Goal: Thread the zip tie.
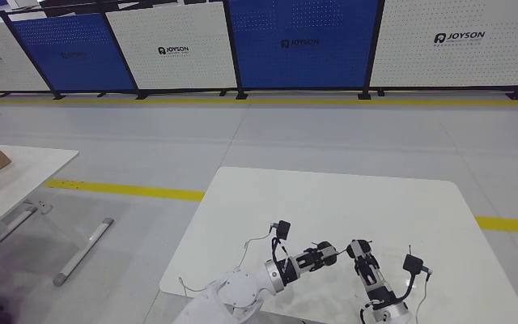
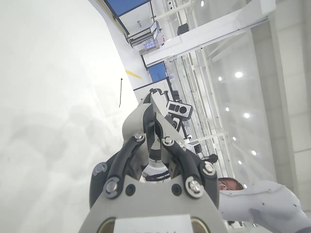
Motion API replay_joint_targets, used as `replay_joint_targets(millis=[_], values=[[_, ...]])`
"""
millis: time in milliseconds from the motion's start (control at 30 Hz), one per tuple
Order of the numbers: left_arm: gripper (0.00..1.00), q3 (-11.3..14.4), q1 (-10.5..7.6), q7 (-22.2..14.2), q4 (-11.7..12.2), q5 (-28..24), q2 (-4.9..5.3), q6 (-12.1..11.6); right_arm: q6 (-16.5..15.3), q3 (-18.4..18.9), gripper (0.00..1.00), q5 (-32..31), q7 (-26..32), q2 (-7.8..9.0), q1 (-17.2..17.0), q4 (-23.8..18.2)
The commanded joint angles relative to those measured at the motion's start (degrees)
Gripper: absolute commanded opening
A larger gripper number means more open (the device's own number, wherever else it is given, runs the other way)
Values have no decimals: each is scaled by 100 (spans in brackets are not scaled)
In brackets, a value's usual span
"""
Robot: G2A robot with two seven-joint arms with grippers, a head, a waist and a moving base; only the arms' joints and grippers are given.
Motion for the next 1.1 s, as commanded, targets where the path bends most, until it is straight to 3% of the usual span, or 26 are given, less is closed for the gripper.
replay_joint_targets(millis=[0, 200, 400, 1067], values=[[0, 1, -1, 32, -8, 4, -2, -17, 1, 6, 0, 3, 3, -5, 4, 26], [0, -19, 22, 74, -74, 22, 3, -18, 0, 32, 0, 61, 15, -17, 8, 13], [0, -39, 33, 81, -89, -4, 7, -21, 0, 41, 18, 93, 36, -22, -2, -19], [0, -75, 24, 191, -45, -35, 3, 3, 0, 33, 23, -38, 43, -20, -38, -19]])
